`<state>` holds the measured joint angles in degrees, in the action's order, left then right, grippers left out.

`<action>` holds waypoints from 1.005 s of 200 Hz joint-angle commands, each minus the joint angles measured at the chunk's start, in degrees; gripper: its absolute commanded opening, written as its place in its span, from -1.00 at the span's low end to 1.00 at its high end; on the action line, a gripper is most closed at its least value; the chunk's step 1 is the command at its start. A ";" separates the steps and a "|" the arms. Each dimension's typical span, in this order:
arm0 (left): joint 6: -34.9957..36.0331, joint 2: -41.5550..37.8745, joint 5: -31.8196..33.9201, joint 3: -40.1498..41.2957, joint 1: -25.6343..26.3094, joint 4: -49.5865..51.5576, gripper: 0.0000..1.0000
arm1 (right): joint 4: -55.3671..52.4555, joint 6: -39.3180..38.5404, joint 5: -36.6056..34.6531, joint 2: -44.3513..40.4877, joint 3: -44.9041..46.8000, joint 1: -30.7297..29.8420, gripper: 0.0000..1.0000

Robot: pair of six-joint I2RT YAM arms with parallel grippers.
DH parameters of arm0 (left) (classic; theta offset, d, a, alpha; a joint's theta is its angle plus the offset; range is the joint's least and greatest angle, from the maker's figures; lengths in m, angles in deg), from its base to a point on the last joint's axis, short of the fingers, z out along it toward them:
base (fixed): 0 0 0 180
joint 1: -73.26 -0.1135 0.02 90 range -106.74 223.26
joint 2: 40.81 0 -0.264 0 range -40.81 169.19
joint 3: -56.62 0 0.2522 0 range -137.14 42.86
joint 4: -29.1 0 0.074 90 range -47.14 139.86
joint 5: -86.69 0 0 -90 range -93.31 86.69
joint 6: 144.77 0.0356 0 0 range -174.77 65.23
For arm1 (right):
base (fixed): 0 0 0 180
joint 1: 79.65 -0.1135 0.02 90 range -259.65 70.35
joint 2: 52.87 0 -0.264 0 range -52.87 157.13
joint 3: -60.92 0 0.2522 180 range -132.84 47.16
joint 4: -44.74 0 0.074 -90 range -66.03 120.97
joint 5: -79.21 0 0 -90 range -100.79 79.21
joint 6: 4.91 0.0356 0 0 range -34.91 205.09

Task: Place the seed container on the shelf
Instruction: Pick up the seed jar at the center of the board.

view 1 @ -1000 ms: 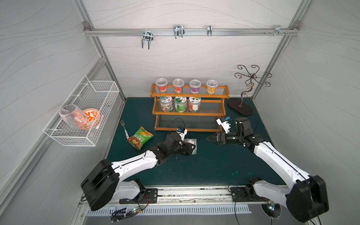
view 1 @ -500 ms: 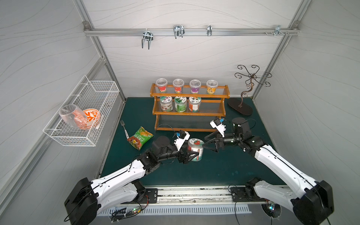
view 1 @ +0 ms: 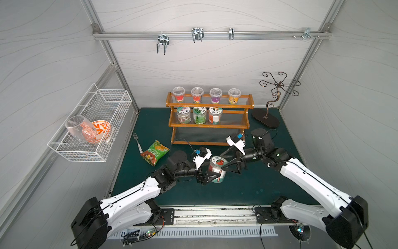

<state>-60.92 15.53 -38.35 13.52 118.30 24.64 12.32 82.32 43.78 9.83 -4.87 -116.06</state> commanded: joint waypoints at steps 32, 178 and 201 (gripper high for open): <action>1.80 -1.36 -0.20 -1.85 -0.19 -10.14 0.16 | -8.89 -3.82 -3.72 1.98 -2.66 -2.06 0.95; 1.68 0.00 0.12 -1.16 -0.13 -12.56 0.15 | -5.69 -2.24 3.08 -1.08 -2.10 -2.30 0.95; 1.67 0.52 -0.61 -1.37 -0.18 -12.87 0.15 | -5.65 -1.99 2.99 -0.33 -2.29 -2.44 0.90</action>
<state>-59.50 15.55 -38.25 13.52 118.26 16.88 3.73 79.46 42.05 10.12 -7.08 -117.87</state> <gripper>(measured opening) 0.825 0.961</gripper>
